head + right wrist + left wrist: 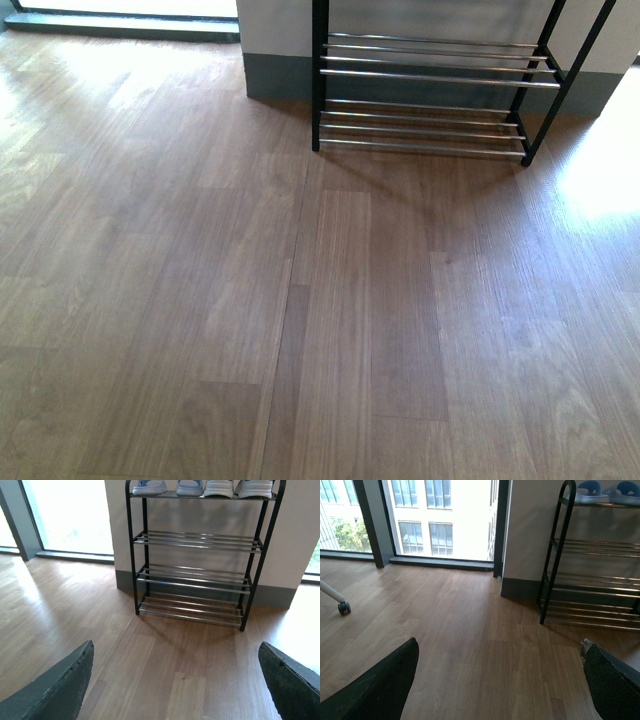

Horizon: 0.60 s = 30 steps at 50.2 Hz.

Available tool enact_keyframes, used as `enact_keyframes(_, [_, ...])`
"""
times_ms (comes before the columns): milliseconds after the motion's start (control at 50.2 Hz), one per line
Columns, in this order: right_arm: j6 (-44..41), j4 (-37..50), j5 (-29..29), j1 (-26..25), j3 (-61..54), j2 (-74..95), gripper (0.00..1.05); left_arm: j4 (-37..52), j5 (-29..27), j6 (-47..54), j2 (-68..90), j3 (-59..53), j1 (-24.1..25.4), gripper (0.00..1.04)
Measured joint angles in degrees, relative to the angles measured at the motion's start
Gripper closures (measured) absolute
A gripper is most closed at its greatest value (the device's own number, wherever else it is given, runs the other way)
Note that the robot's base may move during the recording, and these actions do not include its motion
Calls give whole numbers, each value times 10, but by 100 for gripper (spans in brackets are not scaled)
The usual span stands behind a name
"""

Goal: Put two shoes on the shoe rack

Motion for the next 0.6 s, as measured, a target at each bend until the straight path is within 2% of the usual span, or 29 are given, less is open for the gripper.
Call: enact_keyframes(597, [0, 0, 0, 0, 0, 0, 9, 0, 0, 0, 0, 0, 0, 9])
